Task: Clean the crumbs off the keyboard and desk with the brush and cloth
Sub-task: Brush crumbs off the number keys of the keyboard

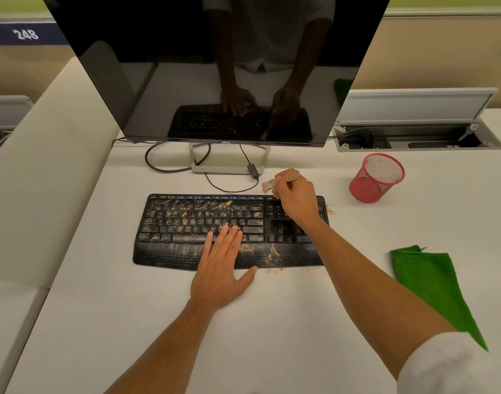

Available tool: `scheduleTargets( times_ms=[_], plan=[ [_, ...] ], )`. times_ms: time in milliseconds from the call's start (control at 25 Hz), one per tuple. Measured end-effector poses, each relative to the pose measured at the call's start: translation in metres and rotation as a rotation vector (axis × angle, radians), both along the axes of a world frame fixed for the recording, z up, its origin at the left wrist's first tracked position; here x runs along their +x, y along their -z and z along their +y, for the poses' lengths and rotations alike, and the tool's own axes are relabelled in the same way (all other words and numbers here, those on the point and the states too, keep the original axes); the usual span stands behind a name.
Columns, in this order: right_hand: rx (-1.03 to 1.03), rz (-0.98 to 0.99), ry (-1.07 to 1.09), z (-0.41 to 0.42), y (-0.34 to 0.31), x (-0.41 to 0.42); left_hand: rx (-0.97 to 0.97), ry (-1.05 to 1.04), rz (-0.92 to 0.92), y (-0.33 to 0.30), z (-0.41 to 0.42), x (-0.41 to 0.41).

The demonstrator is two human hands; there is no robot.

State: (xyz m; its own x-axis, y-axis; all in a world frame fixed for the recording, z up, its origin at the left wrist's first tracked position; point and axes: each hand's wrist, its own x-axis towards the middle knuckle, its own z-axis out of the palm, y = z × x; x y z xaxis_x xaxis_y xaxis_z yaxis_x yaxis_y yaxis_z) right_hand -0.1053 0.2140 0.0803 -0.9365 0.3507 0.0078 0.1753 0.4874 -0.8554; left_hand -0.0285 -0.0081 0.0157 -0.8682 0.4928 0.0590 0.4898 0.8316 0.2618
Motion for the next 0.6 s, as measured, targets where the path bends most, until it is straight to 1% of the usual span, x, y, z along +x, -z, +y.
scheduleTargets(
  times_ms=[120,200,320,360,480,520,600],
  plan=[
    [-0.022,-0.043,-0.057,0.002,0.007,0.003,-0.004,0.001,0.000,0.000,0.000,0.000],
    [0.012,-0.086,-0.054,0.007,0.005,0.002,0.005,0.000,0.001,0.000,0.000,0.000],
    [0.255,-0.114,0.054,0.014,-0.010,-0.003,0.011,-0.001,-0.003,0.000,0.001,0.000],
    [0.252,-0.099,0.069,0.015,-0.012,-0.005,0.007,0.000,-0.004,0.000,0.001,-0.001],
    [-0.014,-0.100,0.002,0.010,-0.011,-0.007,-0.007,-0.003,-0.011,-0.001,0.001,-0.001],
    [-0.069,-0.124,-0.018,0.008,-0.008,-0.007,-0.008,-0.003,-0.016,-0.002,0.001,-0.001],
    [-0.096,-0.156,-0.017,0.009,-0.004,-0.005,-0.008,-0.005,-0.022,-0.001,0.000,0.000]
  ],
)
